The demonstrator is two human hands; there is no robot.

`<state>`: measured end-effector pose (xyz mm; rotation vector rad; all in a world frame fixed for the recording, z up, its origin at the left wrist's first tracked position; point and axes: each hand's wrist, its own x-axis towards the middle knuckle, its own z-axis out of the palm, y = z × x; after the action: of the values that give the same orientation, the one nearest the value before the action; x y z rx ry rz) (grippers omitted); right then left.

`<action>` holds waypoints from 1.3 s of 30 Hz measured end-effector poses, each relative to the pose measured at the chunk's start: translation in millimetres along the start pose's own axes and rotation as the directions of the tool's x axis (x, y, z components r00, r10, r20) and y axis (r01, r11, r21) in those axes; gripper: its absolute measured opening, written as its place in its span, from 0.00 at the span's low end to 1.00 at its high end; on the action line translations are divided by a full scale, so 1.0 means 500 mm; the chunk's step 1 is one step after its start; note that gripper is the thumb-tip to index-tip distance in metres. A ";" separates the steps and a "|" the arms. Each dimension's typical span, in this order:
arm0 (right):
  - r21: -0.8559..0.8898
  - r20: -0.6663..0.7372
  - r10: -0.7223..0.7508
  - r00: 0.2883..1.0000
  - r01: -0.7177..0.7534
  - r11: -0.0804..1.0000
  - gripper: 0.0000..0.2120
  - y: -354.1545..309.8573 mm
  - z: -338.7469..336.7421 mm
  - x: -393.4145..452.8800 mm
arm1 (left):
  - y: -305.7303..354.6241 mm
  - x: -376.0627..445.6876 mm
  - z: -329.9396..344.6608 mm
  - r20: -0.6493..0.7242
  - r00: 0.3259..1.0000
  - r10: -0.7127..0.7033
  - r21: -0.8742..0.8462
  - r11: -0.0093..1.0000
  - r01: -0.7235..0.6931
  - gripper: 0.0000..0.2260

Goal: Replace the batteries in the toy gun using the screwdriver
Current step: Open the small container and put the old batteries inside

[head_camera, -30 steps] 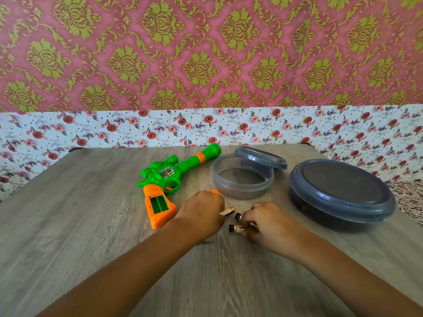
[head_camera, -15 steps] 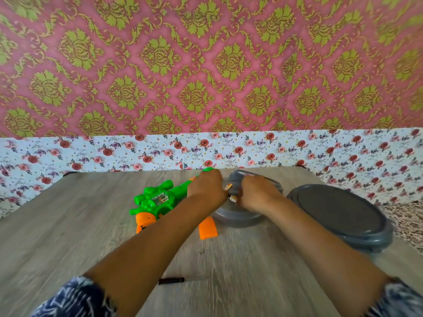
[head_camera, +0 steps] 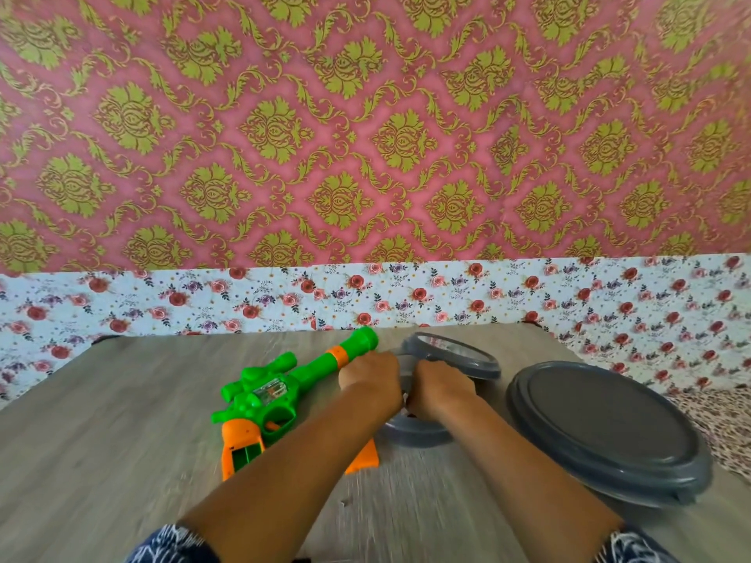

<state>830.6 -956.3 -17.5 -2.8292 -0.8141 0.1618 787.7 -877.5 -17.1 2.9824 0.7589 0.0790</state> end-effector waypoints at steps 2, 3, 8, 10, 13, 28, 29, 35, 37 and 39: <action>0.005 -0.013 -0.014 1.000 0.014 1.000 0.12 0.001 0.003 -0.003 | -0.003 -0.002 -0.003 -0.002 1.000 0.010 -0.017 1.000 -0.010 0.15; 0.009 -0.033 -0.032 0.999 0.033 0.999 0.11 0.002 0.003 -0.005 | -0.008 -0.004 -0.004 -0.007 1.000 0.012 -0.044 0.999 -0.012 0.15; 0.024 -0.346 -0.132 0.929 0.150 0.988 0.07 0.040 -0.039 -0.010 | -0.050 -0.028 0.001 -0.115 0.991 0.072 -0.241 0.965 -0.098 0.20; 0.017 -0.426 -0.137 0.894 0.159 0.987 0.07 0.061 -0.056 -0.005 | -0.061 -0.046 0.020 -0.159 0.982 0.099 -0.289 0.947 -0.142 0.23; 0.006 -0.457 -0.116 0.882 0.133 0.991 0.04 0.079 -0.062 0.006 | -0.066 -0.064 0.051 -0.170 0.982 0.084 -0.335 0.932 -0.138 0.29; -0.283 -0.374 -0.243 0.895 0.140 0.949 0.17 0.085 -0.018 -0.004 | -0.051 -0.094 0.082 -0.198 0.979 -0.059 -0.588 0.806 -0.071 0.25; -0.298 -0.374 -0.274 0.886 0.165 0.940 0.17 0.081 -0.016 -0.009 | -0.049 -0.095 0.084 -0.205 0.977 -0.065 -0.601 0.796 -0.074 0.27; -0.400 -0.387 -0.444 0.808 0.287 0.871 0.17 0.055 0.003 -0.064 | -0.047 -0.100 0.096 -0.202 0.977 -0.074 -0.661 0.746 -0.081 0.28; -0.473 -0.363 -0.483 0.797 0.289 0.832 0.18 0.043 0.012 -0.083 | -0.050 -0.102 0.101 -0.211 0.976 -0.057 -0.673 0.732 -0.103 0.27; -0.500 -0.364 -0.493 0.790 0.282 0.819 0.20 0.038 0.026 -0.089 | -0.053 -0.105 0.104 -0.208 0.977 -0.045 -0.699 0.706 -0.116 0.25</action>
<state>800.6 -993.8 -32.2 -2.7560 -1.4225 -0.8504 732.6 -882.0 -72.8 2.2496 0.5146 0.5650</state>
